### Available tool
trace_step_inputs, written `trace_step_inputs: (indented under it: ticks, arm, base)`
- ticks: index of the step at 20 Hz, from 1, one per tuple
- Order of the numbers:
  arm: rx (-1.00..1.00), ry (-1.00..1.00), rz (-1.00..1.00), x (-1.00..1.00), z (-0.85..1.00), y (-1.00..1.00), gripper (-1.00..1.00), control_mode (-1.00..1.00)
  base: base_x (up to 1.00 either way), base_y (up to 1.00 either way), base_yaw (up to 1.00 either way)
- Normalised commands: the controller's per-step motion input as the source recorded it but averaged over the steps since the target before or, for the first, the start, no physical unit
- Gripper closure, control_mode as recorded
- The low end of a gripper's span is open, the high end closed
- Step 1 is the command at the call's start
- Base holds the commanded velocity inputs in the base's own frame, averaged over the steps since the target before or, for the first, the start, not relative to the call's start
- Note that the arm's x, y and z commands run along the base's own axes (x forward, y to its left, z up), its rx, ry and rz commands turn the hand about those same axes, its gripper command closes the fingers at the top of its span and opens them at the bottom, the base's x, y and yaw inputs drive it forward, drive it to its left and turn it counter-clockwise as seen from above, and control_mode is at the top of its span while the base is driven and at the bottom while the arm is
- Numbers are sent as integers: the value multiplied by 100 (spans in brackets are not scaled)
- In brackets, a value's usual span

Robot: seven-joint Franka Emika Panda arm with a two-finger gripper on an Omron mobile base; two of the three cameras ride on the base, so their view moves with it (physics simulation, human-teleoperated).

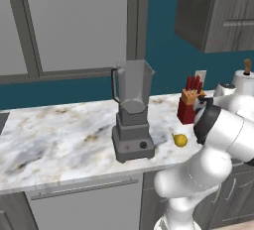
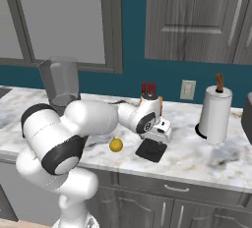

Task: Open the blender lid, put the pear in the blender, close the lid, and start the blender.

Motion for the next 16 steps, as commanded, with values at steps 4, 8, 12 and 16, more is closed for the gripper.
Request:
trace_step_inputs:
  ticks: [4, 8, 12, 16]
  arm:
    - [-3, 6, 3, -14, 9, 68, -100, -100]
    - [-3, 11, 7, -15, 0, 100, -100, -100]
    - [-2, 8, 14, -18, -1, 69, -100, -100]
    - [0, 7, 13, -17, -6, 54, -100, -100]
  base:
    - [0, 0, 0]
    - [0, 0, 0]
    - [0, 0, 0]
    - [0, 0, 0]
